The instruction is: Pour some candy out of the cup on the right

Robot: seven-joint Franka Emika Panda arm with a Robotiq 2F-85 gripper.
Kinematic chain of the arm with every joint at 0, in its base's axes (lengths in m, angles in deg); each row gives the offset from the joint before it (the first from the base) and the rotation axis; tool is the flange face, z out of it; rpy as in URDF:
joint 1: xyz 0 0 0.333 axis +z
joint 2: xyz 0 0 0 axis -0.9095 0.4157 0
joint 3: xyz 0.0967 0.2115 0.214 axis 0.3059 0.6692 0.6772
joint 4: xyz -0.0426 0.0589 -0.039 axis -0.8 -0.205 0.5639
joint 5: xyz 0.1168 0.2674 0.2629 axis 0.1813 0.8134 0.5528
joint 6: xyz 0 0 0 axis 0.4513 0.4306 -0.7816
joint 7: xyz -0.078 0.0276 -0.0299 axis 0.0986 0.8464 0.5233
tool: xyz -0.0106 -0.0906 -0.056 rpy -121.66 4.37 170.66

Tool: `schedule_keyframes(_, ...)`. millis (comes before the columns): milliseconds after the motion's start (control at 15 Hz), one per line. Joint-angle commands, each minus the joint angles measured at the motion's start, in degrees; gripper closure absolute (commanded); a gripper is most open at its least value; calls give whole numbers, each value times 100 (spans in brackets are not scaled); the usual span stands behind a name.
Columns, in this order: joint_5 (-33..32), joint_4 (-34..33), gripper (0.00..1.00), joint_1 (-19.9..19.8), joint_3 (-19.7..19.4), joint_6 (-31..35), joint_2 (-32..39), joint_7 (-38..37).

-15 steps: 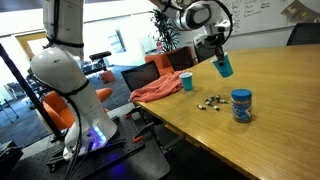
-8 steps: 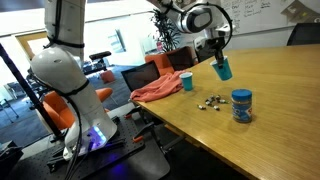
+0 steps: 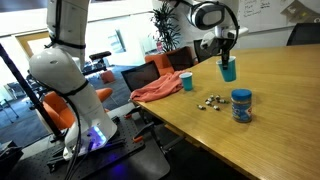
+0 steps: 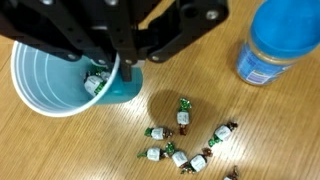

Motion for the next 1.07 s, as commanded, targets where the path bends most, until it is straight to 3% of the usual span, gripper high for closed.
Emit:
schedule_keyframes(0,63,-480,99,-38,-184,-279,368,-261)
schedule_keyframes(867,190,-1126,99,-184,-179,-205,1390,-206)
schedule_keyframes(933,190,-1145,71,-180,-179,-198,1415,-218)
schedule_keyframes(1000,193,-1147,69,-171,-177,-179,1425,-226)
